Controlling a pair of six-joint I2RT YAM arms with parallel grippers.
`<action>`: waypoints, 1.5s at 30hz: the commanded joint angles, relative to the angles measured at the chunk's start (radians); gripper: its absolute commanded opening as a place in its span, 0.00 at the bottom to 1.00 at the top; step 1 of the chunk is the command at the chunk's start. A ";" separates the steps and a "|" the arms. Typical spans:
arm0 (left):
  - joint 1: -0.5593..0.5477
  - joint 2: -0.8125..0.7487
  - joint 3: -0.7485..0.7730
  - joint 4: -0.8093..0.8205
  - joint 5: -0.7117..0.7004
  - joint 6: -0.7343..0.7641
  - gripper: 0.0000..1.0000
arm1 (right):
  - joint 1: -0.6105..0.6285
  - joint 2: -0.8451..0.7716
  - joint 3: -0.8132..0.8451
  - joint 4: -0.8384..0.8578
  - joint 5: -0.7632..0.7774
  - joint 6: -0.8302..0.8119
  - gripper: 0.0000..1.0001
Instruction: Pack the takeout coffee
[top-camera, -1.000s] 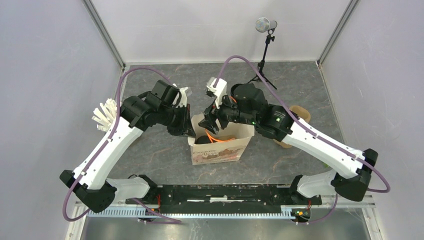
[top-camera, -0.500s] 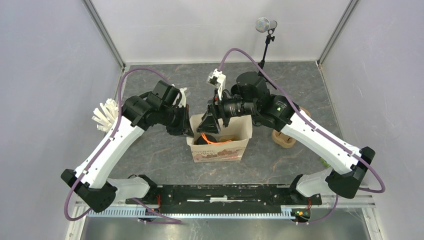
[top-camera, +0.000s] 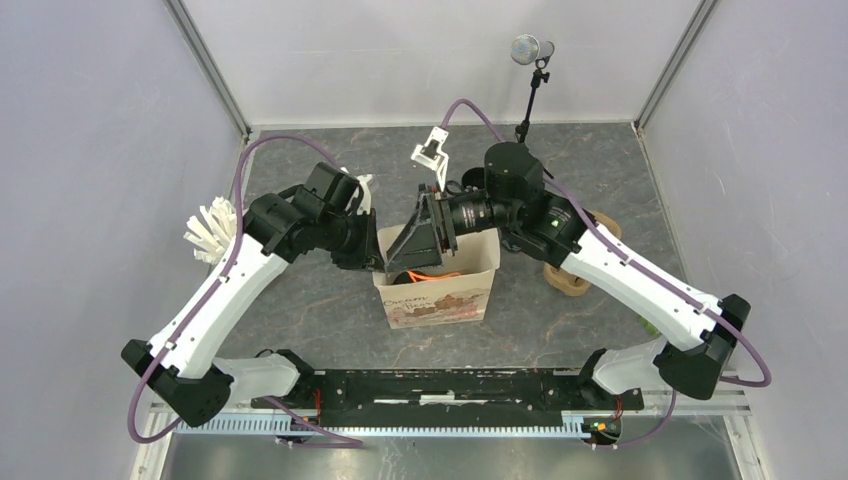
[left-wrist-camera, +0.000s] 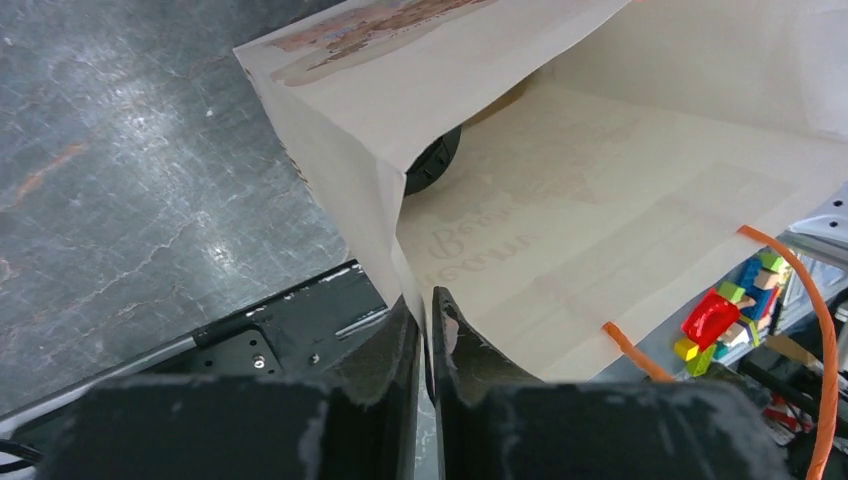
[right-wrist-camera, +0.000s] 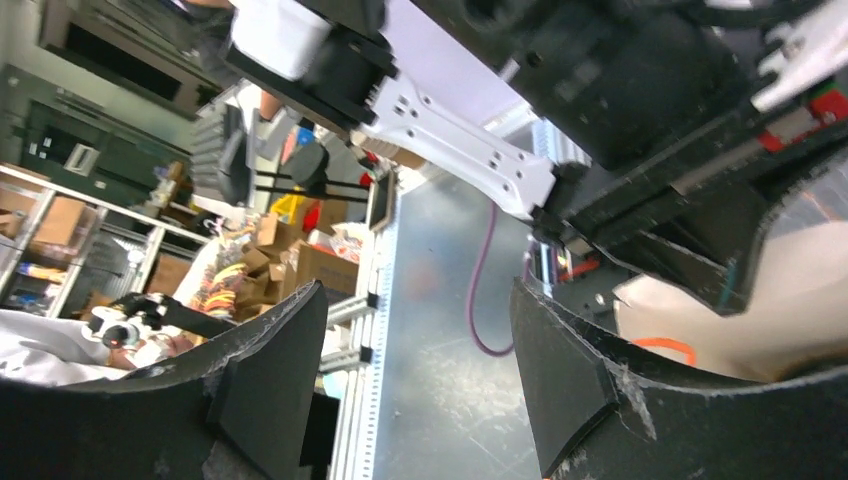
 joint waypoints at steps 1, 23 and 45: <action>0.007 -0.026 0.014 0.026 -0.072 0.086 0.19 | -0.042 -0.054 0.050 0.196 -0.029 0.123 0.72; 0.013 -0.041 0.102 -0.061 -0.084 0.134 0.81 | -0.309 -0.134 -0.104 -0.460 1.236 -0.652 0.80; 0.015 -0.003 0.106 -0.025 -0.073 0.168 0.72 | -0.529 0.203 -0.199 -0.314 0.870 -0.771 0.95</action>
